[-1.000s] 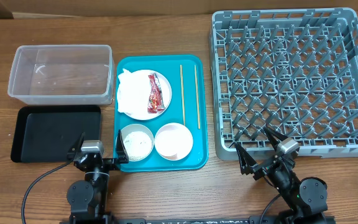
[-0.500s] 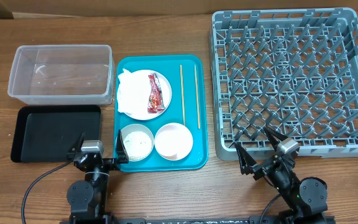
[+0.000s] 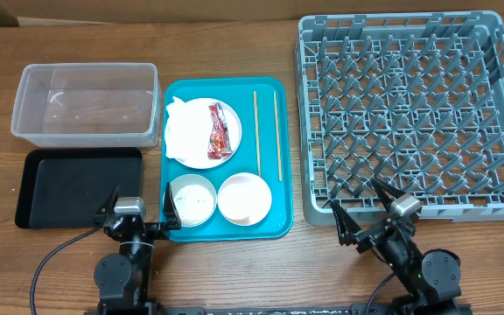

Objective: Sort waste into correct bins and load items into the dishwasher

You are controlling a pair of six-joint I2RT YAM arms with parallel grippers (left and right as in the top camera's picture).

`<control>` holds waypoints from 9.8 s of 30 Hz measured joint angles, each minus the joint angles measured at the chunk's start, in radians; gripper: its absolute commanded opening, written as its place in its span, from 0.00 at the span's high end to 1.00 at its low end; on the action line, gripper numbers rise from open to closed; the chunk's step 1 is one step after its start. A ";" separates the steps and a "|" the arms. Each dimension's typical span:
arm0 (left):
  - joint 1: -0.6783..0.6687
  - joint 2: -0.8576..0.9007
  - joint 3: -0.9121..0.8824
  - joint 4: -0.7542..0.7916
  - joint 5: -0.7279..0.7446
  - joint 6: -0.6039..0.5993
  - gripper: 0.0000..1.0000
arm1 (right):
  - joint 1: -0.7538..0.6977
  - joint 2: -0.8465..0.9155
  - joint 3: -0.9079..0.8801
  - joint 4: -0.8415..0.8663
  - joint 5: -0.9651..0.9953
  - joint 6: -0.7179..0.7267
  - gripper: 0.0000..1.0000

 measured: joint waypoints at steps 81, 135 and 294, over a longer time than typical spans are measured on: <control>0.000 0.000 0.000 0.000 0.000 0.000 0.00 | 0.000 0.000 0.000 0.000 0.000 0.000 0.00; 0.000 1.065 1.453 -1.146 0.513 -0.060 0.04 | 0.005 1.078 1.455 -1.135 -0.134 0.157 0.01; -0.291 1.810 1.386 -0.821 -0.248 -0.272 0.20 | 0.097 0.981 1.508 -1.117 0.196 0.392 0.00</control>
